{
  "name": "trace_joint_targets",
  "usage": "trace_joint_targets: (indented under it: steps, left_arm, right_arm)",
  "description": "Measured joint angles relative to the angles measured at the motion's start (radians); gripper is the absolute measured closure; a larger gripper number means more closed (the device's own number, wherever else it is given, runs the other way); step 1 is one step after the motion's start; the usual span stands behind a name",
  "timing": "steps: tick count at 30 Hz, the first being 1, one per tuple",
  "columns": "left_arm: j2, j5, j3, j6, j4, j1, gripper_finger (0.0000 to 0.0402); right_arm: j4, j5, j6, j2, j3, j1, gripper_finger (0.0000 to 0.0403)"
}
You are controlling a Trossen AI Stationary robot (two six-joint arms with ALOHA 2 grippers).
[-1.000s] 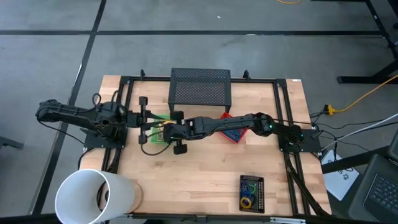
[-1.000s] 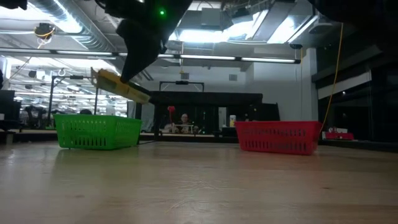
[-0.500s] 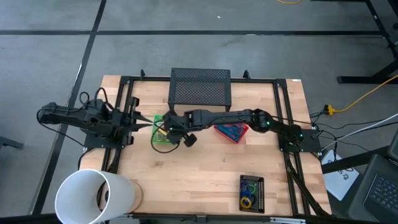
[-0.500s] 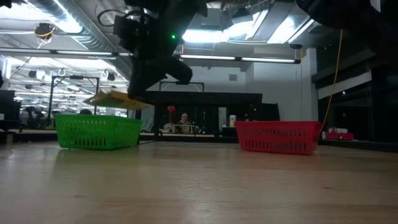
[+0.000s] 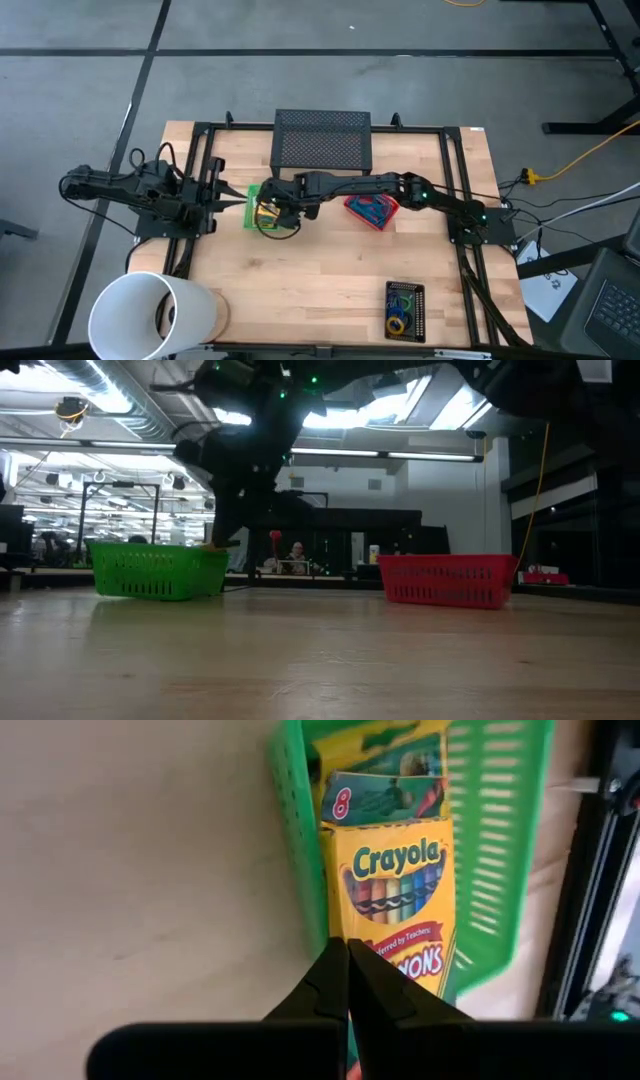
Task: Pick & Place Office Desk Supplies
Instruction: Put the box of crayon into the black bin
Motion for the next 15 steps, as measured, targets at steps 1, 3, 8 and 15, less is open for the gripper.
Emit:
trace_joint_targets:
  steps: [1, 3, 8, 15]
  left_arm:
    - [0.000, -0.001, 0.000, 0.001, 0.000, 0.000, 0.0366]
    - [0.000, -0.004, 0.000, 0.001, 0.000, 0.000, 0.0366]
    - [0.000, -0.007, 0.000, 0.019, 0.009, 0.000, 0.0366]
    - [0.000, -0.007, 0.000, 0.019, 0.009, 0.000, 0.0366]
  right_arm:
    - [0.008, -0.001, -0.015, 0.004, 0.000, -0.002, 0.0403]
    - [0.034, -0.002, -0.035, 0.010, 0.000, -0.004, 0.0403]
    - [0.078, -0.058, -0.061, 0.010, 0.000, -0.007, 0.0403]
    - [0.078, -0.115, -0.059, 0.010, 0.000, -0.009, 0.0403]
